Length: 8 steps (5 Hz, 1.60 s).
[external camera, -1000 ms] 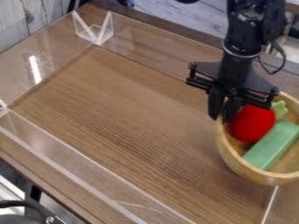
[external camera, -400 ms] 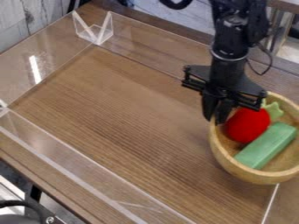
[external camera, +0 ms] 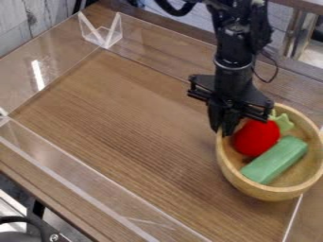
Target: Move the red fruit to the right
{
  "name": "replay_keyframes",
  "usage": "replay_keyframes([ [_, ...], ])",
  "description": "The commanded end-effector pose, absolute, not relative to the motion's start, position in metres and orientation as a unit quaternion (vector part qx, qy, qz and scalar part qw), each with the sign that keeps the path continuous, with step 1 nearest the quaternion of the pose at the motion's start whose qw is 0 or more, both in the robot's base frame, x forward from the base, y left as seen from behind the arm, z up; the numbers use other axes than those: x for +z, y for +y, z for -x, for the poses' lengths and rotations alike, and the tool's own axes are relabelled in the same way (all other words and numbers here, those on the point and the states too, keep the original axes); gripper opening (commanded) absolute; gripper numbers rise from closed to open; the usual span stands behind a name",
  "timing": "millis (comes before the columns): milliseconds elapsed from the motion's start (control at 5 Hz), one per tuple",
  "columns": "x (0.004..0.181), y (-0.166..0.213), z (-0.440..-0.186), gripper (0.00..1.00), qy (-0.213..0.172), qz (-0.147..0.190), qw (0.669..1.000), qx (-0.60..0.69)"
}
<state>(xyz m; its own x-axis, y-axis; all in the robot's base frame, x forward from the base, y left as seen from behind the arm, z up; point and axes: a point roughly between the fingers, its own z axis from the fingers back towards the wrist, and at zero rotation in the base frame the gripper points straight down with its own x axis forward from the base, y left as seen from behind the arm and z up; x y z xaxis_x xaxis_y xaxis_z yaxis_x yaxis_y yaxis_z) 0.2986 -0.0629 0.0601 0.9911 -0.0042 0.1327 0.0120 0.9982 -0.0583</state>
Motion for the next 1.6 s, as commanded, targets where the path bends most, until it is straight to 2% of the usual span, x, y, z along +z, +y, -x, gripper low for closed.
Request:
replay_keyframes([
  [0, 0.061, -0.048, -0.3, 0.0, -0.085, 0.034, 0.996, -0.011],
  [200, 0.056, -0.035, -0.297, 1.0, -0.087, 0.033, 0.995, -0.02],
  [400, 0.053, -0.036, -0.305, 1.0, -0.092, 0.03, 0.995, -0.01],
  [600, 0.046, -0.036, -0.312, 0.0, -0.094, 0.028, 0.995, 0.003],
  [1000, 0.057, -0.019, -0.328, 0.0, -0.103, 0.029, 0.994, -0.029],
  [1400, 0.058, -0.033, -0.316, 0.0, -0.114, 0.031, 0.991, -0.057],
])
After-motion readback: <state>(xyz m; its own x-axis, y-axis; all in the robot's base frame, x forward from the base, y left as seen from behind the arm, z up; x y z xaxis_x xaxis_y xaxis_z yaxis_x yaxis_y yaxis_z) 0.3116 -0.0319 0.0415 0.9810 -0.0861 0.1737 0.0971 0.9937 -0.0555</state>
